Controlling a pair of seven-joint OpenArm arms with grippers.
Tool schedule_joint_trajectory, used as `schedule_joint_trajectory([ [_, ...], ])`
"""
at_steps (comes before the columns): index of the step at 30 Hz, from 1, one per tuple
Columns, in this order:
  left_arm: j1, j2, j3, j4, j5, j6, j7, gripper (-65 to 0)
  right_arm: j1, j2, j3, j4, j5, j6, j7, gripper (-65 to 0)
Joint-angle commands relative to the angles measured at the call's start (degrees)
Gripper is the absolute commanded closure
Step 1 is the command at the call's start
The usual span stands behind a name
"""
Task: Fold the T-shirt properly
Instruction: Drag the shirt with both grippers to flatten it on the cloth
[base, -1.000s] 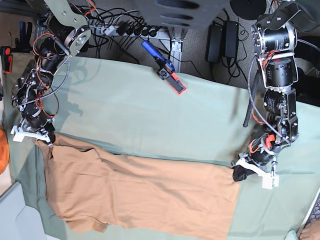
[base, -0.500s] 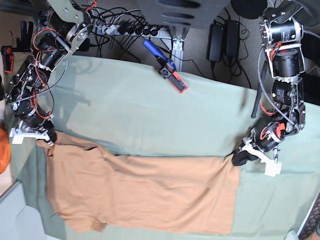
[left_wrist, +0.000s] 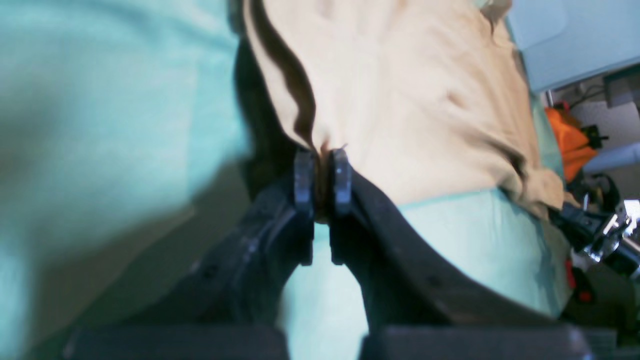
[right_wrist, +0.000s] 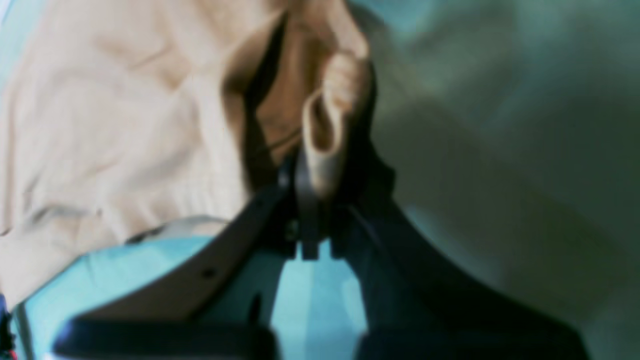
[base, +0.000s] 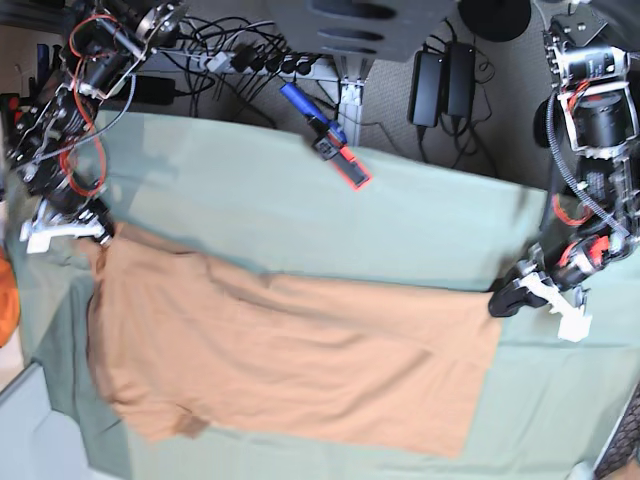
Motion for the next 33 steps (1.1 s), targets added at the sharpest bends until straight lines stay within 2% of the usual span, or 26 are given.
schedule_joint_trajectory([
  [1,-0.35,-1.33,-0.33,1.42,-1.86,-1.46,-0.48,0.0,-0.17,1.55,0.11,1.95,0.7,3.96,0.5,0.0],
  [5,2.86,-2.19,-0.37,4.42,-4.31,-3.08,0.59,0.0,-4.31,2.95,0.11,4.96,1.57,3.98,0.37,0.0],
  [15,12.37,-2.16,-0.39,14.1,-5.95,-3.1,0.85,0.0,-12.41,5.4,0.11,8.96,3.72,4.46,-0.66,0.0],
  [20,16.33,-2.12,-1.16,16.94,-6.91,-3.13,0.83,0.0,-16.5,5.55,0.11,11.76,3.82,4.46,-0.7,0.0],
  [26,18.67,-2.16,-6.95,17.57,-8.31,-4.27,1.7,0.0,-21.86,5.57,0.2,15.26,4.37,4.44,-0.74,0.0],
  [33,20.76,-2.27,-8.68,17.57,-11.37,-4.27,2.75,0.0,-23.12,5.55,0.22,15.87,4.57,4.46,-0.85,0.0],
])
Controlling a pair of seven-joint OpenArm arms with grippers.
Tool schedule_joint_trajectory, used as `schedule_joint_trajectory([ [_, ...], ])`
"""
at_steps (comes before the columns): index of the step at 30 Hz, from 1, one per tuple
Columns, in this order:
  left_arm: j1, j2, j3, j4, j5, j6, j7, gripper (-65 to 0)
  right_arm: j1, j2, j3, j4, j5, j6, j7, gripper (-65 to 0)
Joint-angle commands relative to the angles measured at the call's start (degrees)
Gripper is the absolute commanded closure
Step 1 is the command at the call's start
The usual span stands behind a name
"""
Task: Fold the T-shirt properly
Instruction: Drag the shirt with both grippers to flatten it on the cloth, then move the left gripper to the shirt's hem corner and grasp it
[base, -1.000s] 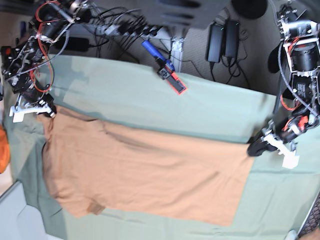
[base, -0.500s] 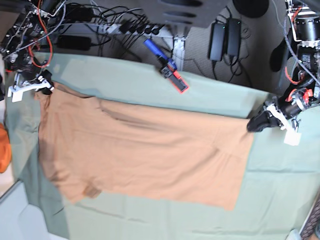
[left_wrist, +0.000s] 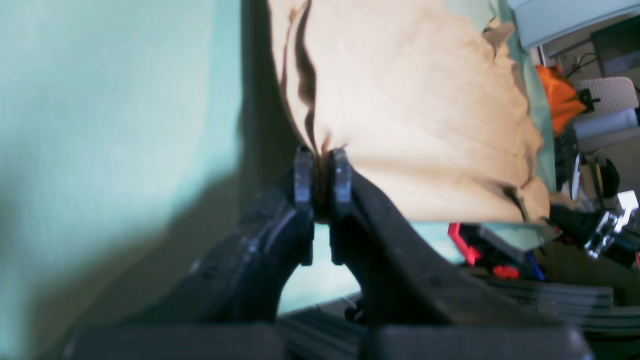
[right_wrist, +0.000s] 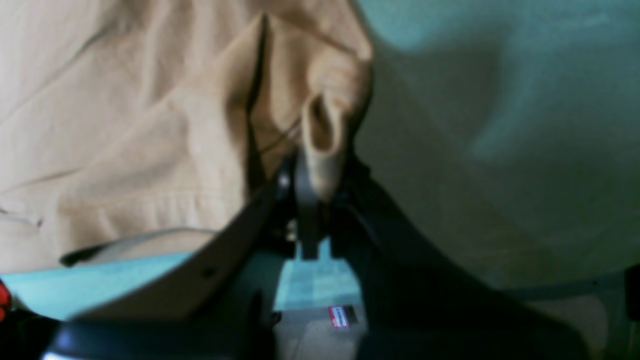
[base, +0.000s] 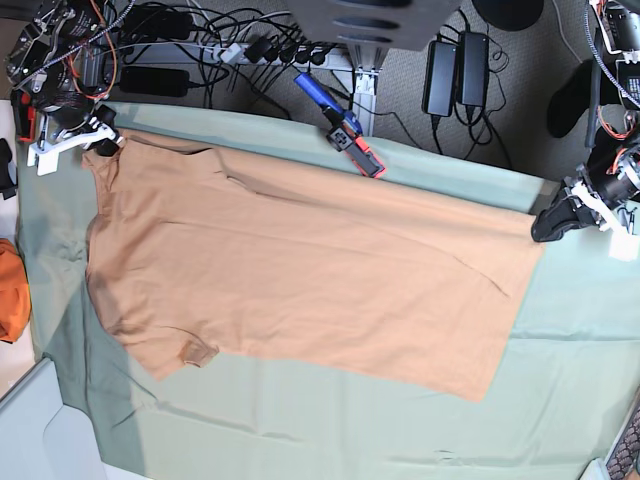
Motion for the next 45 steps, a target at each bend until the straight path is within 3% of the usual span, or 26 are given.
schedule_joint_trajectory([
  [1,-0.26,-1.09,-0.59,0.94,-1.25,-1.41,-1.29,0.0,-0.13,1.11,0.44,0.92,-0.17,3.91,0.33,0.0],
  [8,-0.24,-1.09,-0.59,0.94,-3.76,-1.41,2.23,-0.6,-0.15,1.11,0.44,0.9,-2.36,3.98,0.5,0.0],
  [10,-0.22,-1.07,-0.59,0.94,-4.68,-1.41,4.37,-14.1,-0.15,1.11,0.44,0.9,-2.32,3.96,0.5,0.0],
  [11,-0.11,-1.09,-0.59,0.94,-4.63,-1.41,4.5,-19.4,-0.13,1.11,0.44,0.9,-2.32,3.98,0.5,-3.4],
  [12,-0.07,-1.09,-0.72,0.94,-4.63,-1.41,4.48,-22.9,-0.11,1.11,0.44,0.9,-2.34,4.0,0.5,-13.3],
  [14,-0.11,-1.11,-1.44,0.98,-4.74,-1.41,4.48,-24.3,-0.13,1.11,0.44,0.9,-2.34,4.0,0.5,-32.7],
  [16,-0.11,-1.14,-3.21,1.36,-5.35,-1.41,4.52,-24.3,-0.13,1.11,0.44,0.9,-2.36,4.0,0.5,-41.7],
  [20,-0.11,-1.92,-7.39,4.0,-5.55,-1.41,4.22,-24.2,-0.04,1.14,0.46,0.92,-2.36,4.0,0.5,-42.0],
  [24,-1.2,-3.93,-6.58,6.97,-4.24,-1.41,0.35,-24.1,0.0,1.14,1.16,0.94,-2.36,4.0,0.76,-41.9],
  [29,-9.38,-5.11,0.96,7.17,9.38,-1.41,-9.49,-23.8,0.0,1.18,1.49,0.94,-2.8,3.98,1.16,-41.9],
  [33,-18.49,-5.07,10.08,4.7,20.87,4.83,-14.32,-23.9,0.0,1.29,1.49,0.94,-2.8,4.0,1.27,-41.9],
  [36,-26.18,-5.05,15.91,-2.14,24.46,4.98,-15.82,-23.9,0.0,1.29,1.49,0.94,-3.17,4.0,1.36,-41.9],
  [41,-37.97,-4.92,20.63,-21.11,25.03,4.94,-17.49,-24.8,-0.02,1.29,1.49,0.94,-4.35,3.98,1.38,-41.9],
  [45,-44.78,-4.09,20.68,-34.82,28.46,4.9,-20.52,-31.2,0.0,1.31,1.49,0.94,-4.31,3.98,1.46,-41.9],
])
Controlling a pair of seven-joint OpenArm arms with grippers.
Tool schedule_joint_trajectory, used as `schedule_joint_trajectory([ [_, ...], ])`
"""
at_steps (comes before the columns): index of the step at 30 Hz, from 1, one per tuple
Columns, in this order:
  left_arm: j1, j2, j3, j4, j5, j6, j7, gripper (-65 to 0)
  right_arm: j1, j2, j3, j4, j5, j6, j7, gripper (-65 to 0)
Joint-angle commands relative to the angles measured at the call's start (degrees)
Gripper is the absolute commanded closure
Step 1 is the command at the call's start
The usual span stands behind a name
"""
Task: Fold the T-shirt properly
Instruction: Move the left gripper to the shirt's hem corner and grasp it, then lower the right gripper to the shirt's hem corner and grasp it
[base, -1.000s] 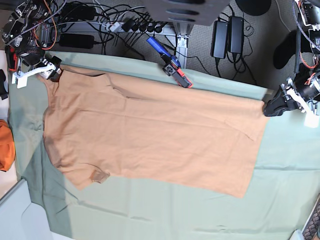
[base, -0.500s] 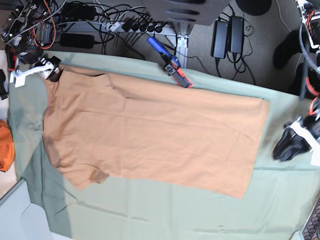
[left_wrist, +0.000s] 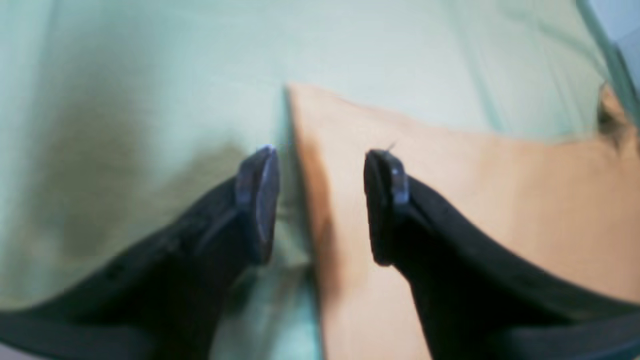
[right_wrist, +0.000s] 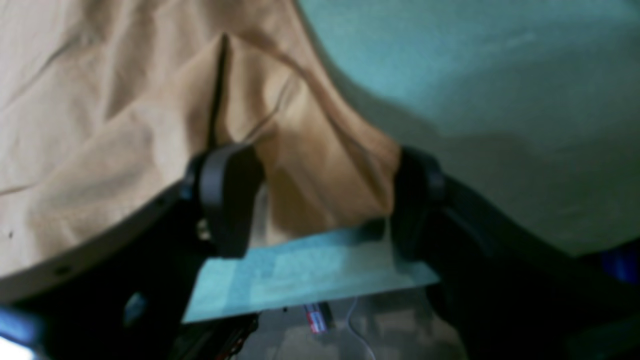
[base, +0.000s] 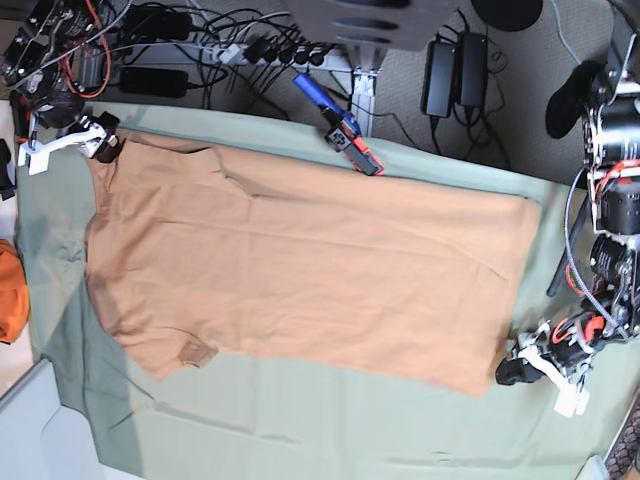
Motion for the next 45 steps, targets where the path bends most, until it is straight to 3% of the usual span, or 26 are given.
schedule_joint_trajectory([
  [1,-2.75,-0.44,-0.2,-1.18,0.11,-0.66,-1.99,-31.2,-0.02,0.94,0.46,0.7,-0.15,3.69,0.39,-41.9],
  [5,-3.91,0.04,-0.2,-5.62,0.02,-2.38,-3.5,-31.2,-0.04,0.94,0.46,0.7,-0.09,3.69,0.42,-41.9],
  [18,-3.65,2.78,-0.2,-5.92,-2.23,-2.64,-3.72,-31.2,-0.04,0.94,0.46,0.7,0.11,3.72,0.39,-41.9],
  [27,-3.65,4.02,-0.22,-5.95,3.1,-2.51,-7.21,-31.2,-0.04,0.94,0.46,0.7,0.11,3.69,-0.07,-41.9],
  [34,-3.63,4.74,-0.2,-5.95,3.06,-2.51,-7.37,-30.3,-0.04,0.94,0.46,0.7,0.96,3.69,-0.07,-41.9],
  [37,-3.63,5.49,-0.2,-5.95,4.02,-2.54,-7.43,-18.1,-0.04,0.94,0.46,0.7,0.96,3.69,-0.07,-41.9],
  [41,-3.63,5.57,-0.2,-5.95,4.39,-2.54,-8.28,-13.6,-0.04,0.94,0.46,0.7,0.96,3.69,-0.07,-41.9],
  [44,-3.61,5.6,-0.2,-5.95,4.39,-2.54,-8.24,0.0,-0.04,0.94,0.46,0.7,0.96,3.69,-0.04,-41.9],
  [45,-3.63,5.57,-0.22,-5.95,4.37,-2.54,-8.24,0.0,-0.02,0.94,0.46,0.7,0.96,3.69,-0.04,-41.9],
])
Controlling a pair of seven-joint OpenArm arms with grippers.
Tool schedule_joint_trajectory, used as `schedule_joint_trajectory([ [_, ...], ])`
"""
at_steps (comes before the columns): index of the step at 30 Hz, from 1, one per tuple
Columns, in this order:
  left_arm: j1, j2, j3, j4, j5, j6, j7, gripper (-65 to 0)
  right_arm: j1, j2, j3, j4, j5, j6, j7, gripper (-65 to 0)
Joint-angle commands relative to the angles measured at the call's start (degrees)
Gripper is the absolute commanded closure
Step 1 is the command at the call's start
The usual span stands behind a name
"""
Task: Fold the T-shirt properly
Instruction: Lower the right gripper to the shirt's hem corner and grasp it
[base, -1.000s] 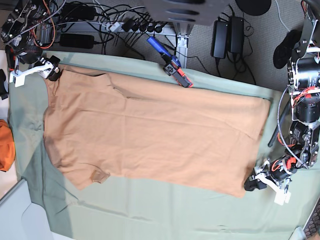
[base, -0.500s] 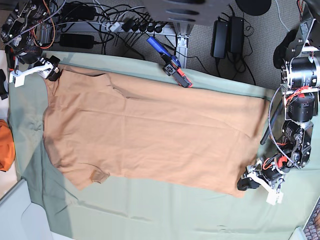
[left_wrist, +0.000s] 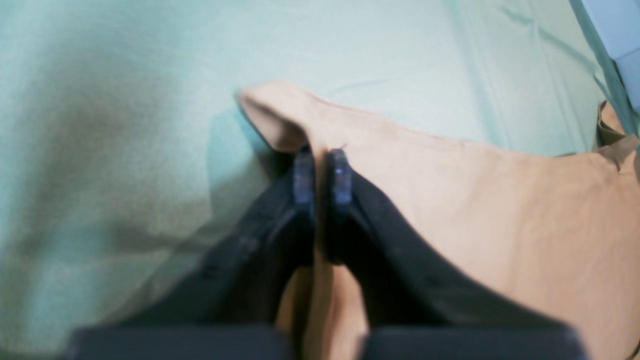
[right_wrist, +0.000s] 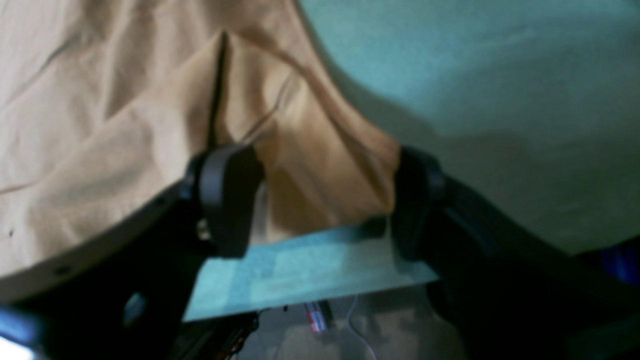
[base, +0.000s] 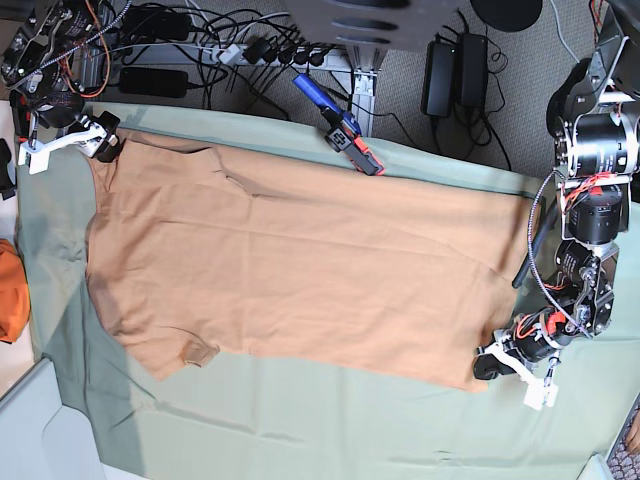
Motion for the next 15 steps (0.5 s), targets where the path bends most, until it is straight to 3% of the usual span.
schedule_joint_trajectory([
  [1,-1.77,-0.57,-0.17,0.79,-0.87,-1.49,-1.31,0.0,-0.02,0.98,0.44,0.7,0.46,3.69,0.02,-41.8],
  [5,-1.77,-0.72,-0.17,0.79,-0.92,-1.53,-1.2,0.0,-0.02,1.07,0.48,0.96,0.46,3.69,0.02,-41.7],
  [9,-1.77,-0.68,-0.17,0.79,-1.42,-5.91,-0.48,0.0,-0.02,1.11,1.46,3.1,0.44,3.69,-0.24,-41.7],
  [15,-1.75,-0.7,-0.17,0.79,-1.95,-5.91,0.07,0.0,-0.02,1.18,7.17,8.9,0.7,3.67,-0.37,-41.7],
])
